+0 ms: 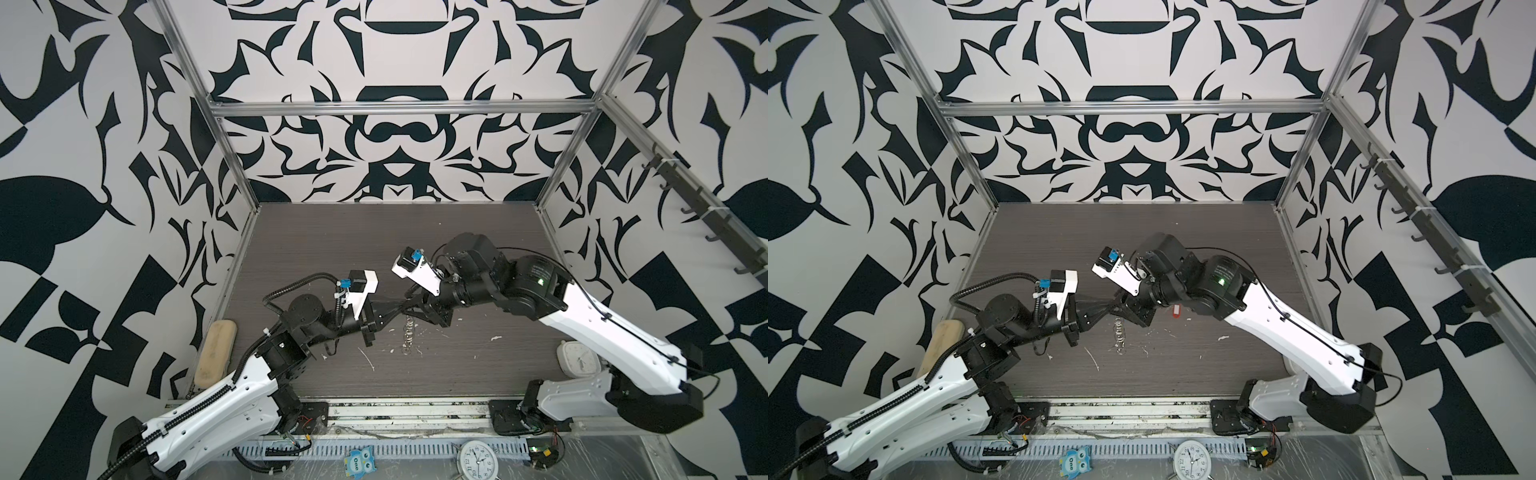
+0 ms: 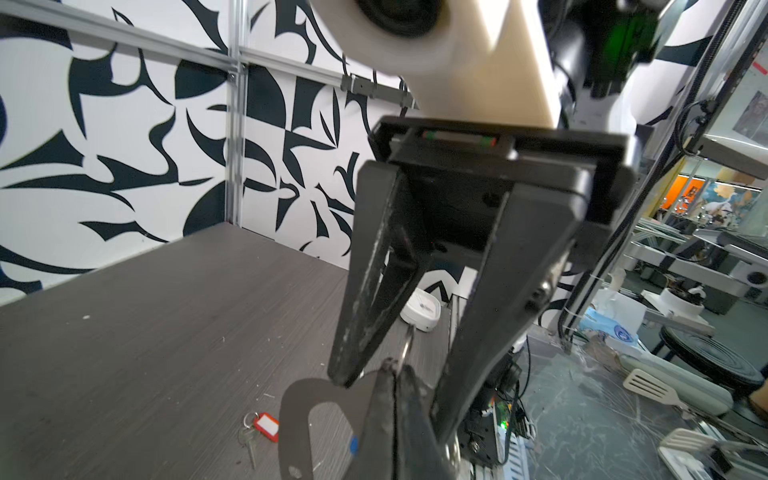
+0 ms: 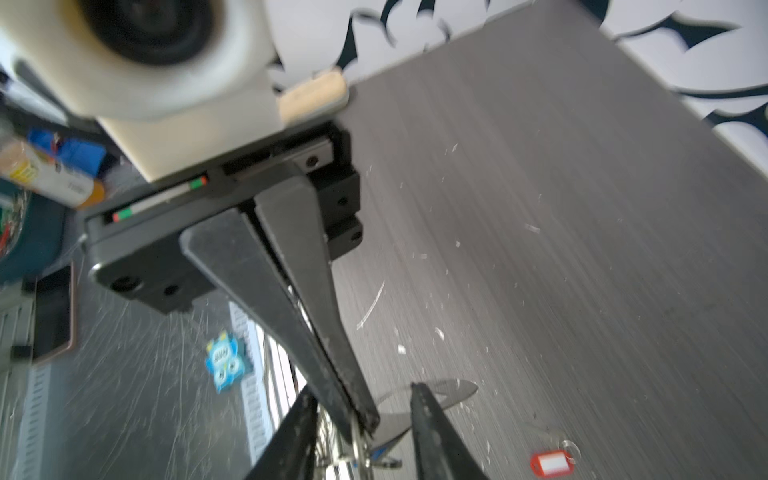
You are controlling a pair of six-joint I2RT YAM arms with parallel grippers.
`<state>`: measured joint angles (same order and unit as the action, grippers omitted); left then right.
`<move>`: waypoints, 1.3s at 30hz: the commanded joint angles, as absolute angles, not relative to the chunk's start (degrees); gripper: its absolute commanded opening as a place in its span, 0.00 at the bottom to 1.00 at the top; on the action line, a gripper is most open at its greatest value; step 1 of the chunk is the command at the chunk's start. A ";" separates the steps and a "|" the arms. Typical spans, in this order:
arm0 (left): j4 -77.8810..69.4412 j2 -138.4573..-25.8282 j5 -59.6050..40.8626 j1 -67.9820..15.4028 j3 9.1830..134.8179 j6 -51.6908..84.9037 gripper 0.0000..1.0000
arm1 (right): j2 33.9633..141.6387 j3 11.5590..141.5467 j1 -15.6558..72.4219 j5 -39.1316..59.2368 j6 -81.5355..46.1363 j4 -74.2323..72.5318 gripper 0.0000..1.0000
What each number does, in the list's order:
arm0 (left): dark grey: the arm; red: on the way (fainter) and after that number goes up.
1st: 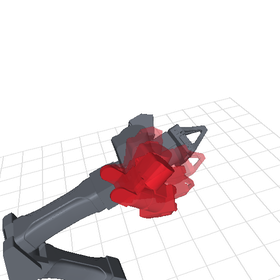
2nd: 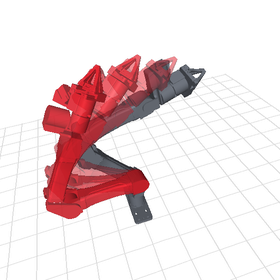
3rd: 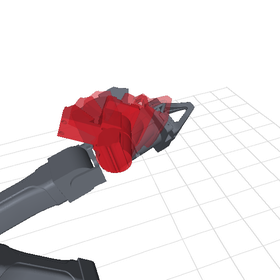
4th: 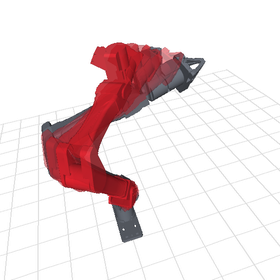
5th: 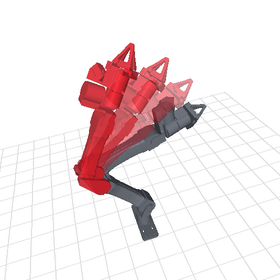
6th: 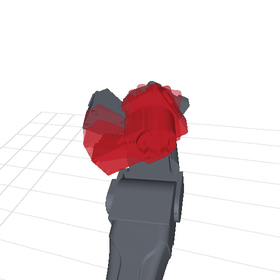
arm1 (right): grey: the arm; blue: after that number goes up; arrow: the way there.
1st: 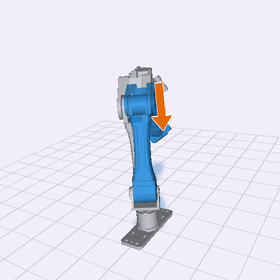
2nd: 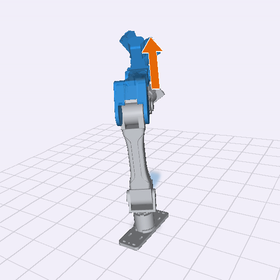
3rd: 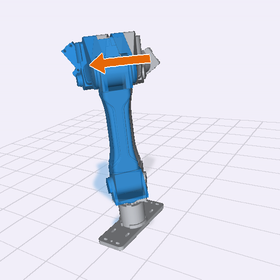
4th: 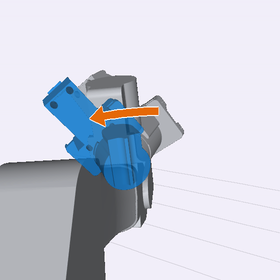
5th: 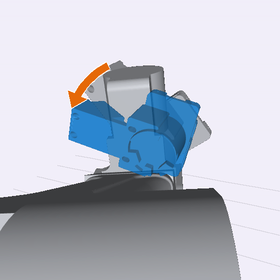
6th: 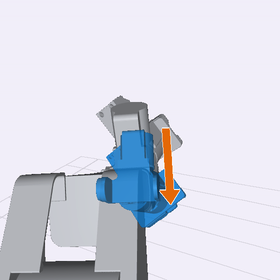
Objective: Remove the keys from the keyring
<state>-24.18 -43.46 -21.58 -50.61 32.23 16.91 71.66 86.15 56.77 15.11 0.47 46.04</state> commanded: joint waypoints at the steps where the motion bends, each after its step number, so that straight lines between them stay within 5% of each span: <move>1: -33.28 -42.50 -17.97 -51.19 31.60 18.52 0.00 | 62.61 77.31 56.92 8.21 -4.57 25.58 0.41; 7: -36.02 -43.33 -15.10 -51.49 30.83 19.47 0.00 | 52.71 63.15 56.88 5.78 -8.86 10.51 0.43; 28: -36.91 -43.65 -12.26 -53.50 30.24 18.25 0.00 | 53.66 55.20 56.88 10.72 -13.10 3.59 0.44; 39: -32.58 -42.76 1.24 -59.71 30.23 9.21 0.00 | 50.36 50.97 56.87 7.08 -13.58 4.22 0.44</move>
